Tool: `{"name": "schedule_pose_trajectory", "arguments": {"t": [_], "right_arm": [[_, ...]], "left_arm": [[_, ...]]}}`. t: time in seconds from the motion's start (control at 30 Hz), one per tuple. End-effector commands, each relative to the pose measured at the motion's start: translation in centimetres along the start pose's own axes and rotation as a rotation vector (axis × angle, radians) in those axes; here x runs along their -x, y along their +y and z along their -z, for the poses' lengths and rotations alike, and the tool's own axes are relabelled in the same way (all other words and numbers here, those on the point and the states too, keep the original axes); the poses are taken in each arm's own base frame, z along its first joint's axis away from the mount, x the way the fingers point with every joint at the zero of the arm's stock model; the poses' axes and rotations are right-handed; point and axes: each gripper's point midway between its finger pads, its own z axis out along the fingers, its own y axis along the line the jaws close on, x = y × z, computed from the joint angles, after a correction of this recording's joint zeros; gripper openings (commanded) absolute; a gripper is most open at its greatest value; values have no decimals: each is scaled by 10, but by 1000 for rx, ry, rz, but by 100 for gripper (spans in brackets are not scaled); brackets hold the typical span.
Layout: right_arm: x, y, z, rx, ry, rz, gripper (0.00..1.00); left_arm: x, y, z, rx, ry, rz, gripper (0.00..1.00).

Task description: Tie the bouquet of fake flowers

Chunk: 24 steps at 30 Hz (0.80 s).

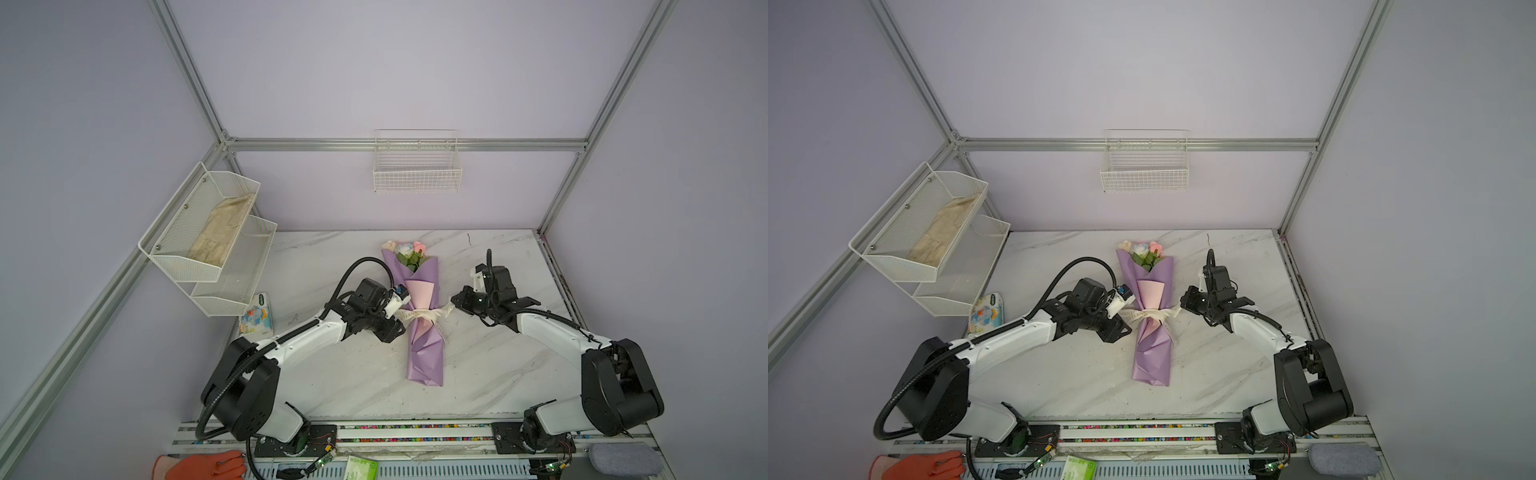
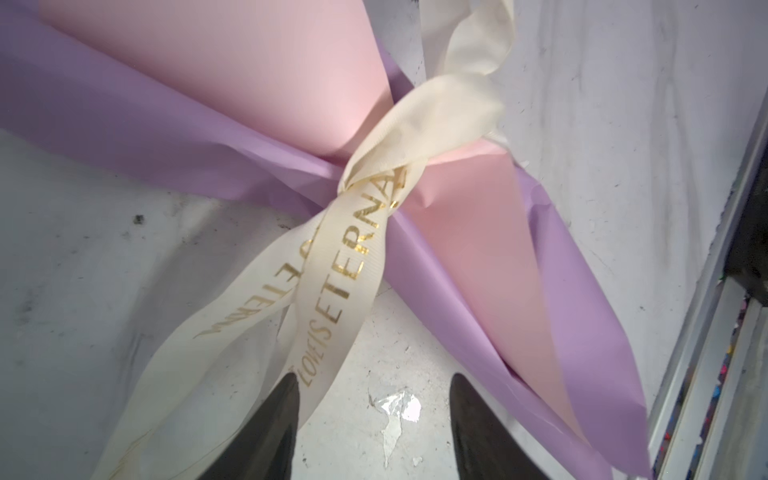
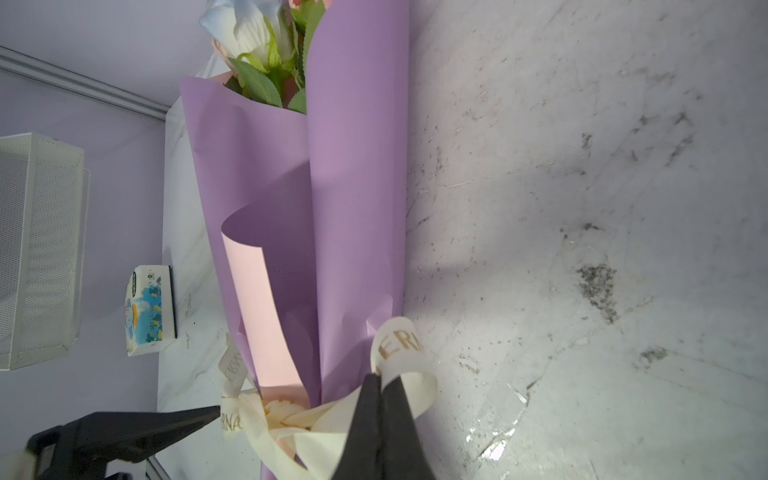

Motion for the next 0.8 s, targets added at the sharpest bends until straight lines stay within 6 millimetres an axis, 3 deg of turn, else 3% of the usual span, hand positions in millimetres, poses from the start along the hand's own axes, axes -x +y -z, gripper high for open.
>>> {"name": "schedule_pose_trajectory", "arguments": {"t": [0.0, 0.17, 0.27, 0.37, 0.5, 0.6, 0.77], "right_arm": [[0, 4, 1, 4, 11, -7, 0], [-2, 6, 1, 17, 16, -19, 0], [-2, 5, 0, 13, 16, -22, 0], [-2, 5, 0, 12, 20, -24, 0], [-4, -10, -1, -68, 17, -30, 0], [4, -32, 4, -186, -44, -75, 0], [4, -50, -1, -265, -49, -77, 0]], "left_arm": [[57, 3, 13, 52, -111, -96, 58], [63, 17, 4, 135, -87, -108, 57], [68, 16, 0, 137, -92, -123, 52], [72, 16, -3, 133, -90, -131, 33], [67, 12, -1, 110, -78, -137, 2], [57, 11, 6, 120, -65, -137, 0], [31, 18, 12, 167, -13, -94, 0]]}}
